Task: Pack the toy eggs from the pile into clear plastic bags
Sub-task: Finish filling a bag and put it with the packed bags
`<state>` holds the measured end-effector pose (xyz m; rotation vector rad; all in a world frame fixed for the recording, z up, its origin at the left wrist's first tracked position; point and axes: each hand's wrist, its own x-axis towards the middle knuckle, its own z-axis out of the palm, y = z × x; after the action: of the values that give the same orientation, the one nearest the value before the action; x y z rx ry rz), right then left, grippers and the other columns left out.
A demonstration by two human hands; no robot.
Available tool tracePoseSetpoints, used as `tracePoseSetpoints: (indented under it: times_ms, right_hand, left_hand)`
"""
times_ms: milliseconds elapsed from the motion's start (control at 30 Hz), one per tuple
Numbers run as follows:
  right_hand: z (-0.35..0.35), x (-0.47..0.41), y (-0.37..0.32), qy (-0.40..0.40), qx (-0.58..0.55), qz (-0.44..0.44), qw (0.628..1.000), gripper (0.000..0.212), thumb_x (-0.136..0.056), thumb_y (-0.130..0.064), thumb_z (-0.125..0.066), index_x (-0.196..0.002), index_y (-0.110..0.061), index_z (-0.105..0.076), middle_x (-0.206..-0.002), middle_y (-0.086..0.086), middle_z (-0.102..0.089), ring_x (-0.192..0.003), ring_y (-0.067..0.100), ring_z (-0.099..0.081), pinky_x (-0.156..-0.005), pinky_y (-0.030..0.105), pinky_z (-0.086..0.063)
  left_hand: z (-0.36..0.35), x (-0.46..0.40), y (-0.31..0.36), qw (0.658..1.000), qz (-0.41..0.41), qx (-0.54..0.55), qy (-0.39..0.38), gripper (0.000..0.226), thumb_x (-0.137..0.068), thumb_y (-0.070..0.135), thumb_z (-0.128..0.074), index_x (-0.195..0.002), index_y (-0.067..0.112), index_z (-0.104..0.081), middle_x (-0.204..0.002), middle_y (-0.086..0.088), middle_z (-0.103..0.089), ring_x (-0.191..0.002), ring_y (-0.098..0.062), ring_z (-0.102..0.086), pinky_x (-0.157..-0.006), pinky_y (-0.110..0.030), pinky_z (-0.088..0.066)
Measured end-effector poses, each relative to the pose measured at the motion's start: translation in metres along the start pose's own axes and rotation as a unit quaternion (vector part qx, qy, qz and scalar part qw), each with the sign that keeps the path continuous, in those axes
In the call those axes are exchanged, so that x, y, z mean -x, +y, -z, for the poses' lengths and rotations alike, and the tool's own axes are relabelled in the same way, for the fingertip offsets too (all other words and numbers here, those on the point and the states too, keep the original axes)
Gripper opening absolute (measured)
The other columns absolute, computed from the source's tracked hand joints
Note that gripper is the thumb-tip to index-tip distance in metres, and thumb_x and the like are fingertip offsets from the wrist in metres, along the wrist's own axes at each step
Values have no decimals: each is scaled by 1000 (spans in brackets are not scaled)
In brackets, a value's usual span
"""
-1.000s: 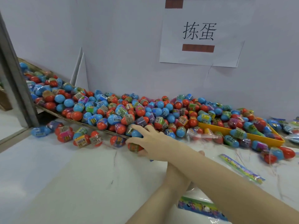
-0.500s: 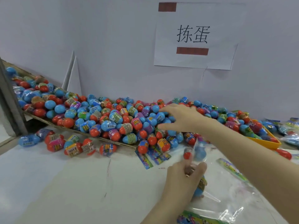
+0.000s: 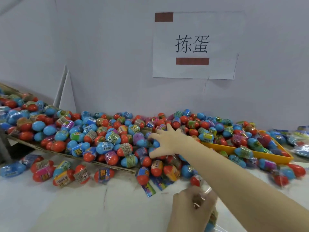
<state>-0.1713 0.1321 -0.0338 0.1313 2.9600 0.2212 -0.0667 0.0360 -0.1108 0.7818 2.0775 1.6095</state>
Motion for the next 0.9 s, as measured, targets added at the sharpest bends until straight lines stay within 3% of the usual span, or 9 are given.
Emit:
tracePoseSetpoints:
  times_ms: [133,300,400,467,567,633,700,767,900]
  right_hand:
    - [5,30,9,-55,-50,41,996,52,-80,-38,-61,-129,-28,-44,-119,2,-44,-125,31,-28,-93,46,-37]
    - [11,64,25,11,-199,65,978,21,-80,-17,-63,-94,-32,-64,-110,-9,-59,-102,20,-55,-95,51,-39]
    - [16,77,31,128,-211,25,969,17,-82,-27,-65,-90,-41,-61,-110,-10,-61,-110,14,-48,-104,64,-13]
    - [18,85,34,176,-255,-13,951,17,-85,-31,-62,-100,-39,-62,-114,-10,-61,-115,11,-46,-104,68,2]
    - [18,99,36,197,-312,-47,928,24,-90,-29,-56,-113,-35,-59,-117,-12,-58,-118,12,-48,-108,63,-6]
    - [19,116,37,277,-409,-51,868,30,-92,-21,-52,-121,-28,-55,-105,-12,-57,-103,5,-54,-106,32,-33]
    - [19,144,39,357,-553,-34,752,31,-93,-13,-51,-119,-28,-53,-100,-11,-55,-90,0,-56,-79,8,-45]
    - [11,173,39,356,-657,-1,664,33,-87,-10,-58,-109,-34,-53,-108,-3,-58,-97,12,-61,-78,20,-50]
    - [-17,208,33,305,-705,10,640,55,-58,-16,-82,-105,-29,-58,-102,-6,-66,-93,15,-66,-69,23,-53]
  left_hand:
    - [0,7,7,994,-7,106,-6,23,-82,37,-67,-73,15,-68,-71,-5,-70,-77,-26,-67,-79,-43,-54]
    - [2,11,8,991,-4,131,-2,32,-76,39,-71,-60,13,-65,-60,-7,-58,-62,-23,-54,-69,-62,-50]
    - [3,13,11,991,-22,129,-7,37,-71,50,-71,-59,15,-65,-62,-8,-61,-62,-21,-56,-69,-58,-51]
    - [5,14,15,989,-39,142,-14,39,-64,55,-68,-58,17,-65,-63,-6,-65,-60,-14,-59,-60,-42,-55]
    - [7,17,19,987,-48,151,-35,39,-56,58,-66,-62,19,-68,-61,4,-67,-57,-8,-60,-57,-27,-51]
    - [8,16,17,987,-49,150,-37,49,-51,58,-68,-73,15,-70,-65,3,-69,-61,-14,-62,-63,-33,-52]
    - [9,15,16,985,-53,159,-35,55,-48,53,-72,-80,8,-69,-62,1,-66,-57,-15,-60,-64,-36,-52]
    - [9,16,16,983,-47,172,-36,55,-44,47,-76,-82,8,-69,-64,-5,-67,-54,-15,-58,-60,-33,-51]
    - [7,19,22,986,-46,152,-52,56,-42,46,-77,-86,12,-69,-74,-10,-69,-58,-17,-61,-53,-24,-49]
